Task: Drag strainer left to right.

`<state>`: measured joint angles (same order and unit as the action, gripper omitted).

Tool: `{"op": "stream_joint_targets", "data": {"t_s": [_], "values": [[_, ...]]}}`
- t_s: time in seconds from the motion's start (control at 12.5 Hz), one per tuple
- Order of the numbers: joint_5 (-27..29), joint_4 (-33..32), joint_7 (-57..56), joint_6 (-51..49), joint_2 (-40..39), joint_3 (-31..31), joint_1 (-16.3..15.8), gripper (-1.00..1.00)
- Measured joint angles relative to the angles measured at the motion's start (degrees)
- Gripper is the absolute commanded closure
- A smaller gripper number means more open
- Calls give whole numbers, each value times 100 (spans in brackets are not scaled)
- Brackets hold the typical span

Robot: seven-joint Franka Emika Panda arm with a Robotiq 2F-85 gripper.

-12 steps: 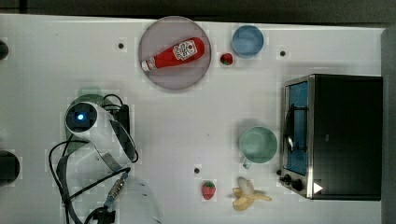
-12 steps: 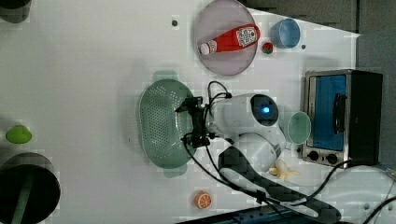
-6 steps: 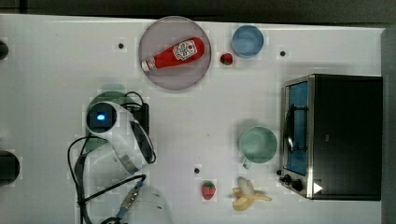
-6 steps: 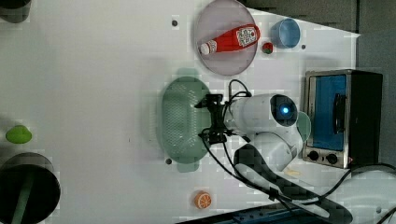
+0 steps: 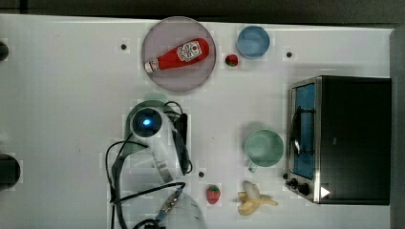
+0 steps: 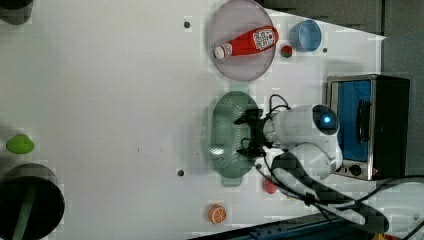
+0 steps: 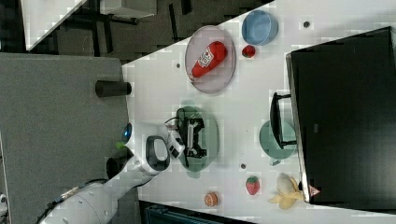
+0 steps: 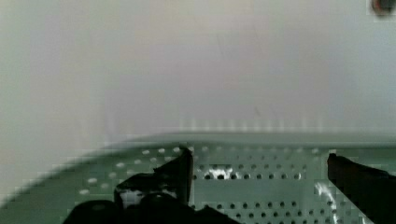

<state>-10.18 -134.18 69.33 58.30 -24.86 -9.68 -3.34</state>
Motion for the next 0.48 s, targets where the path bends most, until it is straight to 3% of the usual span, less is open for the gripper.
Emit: {"op": "stream_joint_targets", "data": {"t_s": [0.48], "values": [[197, -78, -750, 470, 41, 629, 198, -100]]}}
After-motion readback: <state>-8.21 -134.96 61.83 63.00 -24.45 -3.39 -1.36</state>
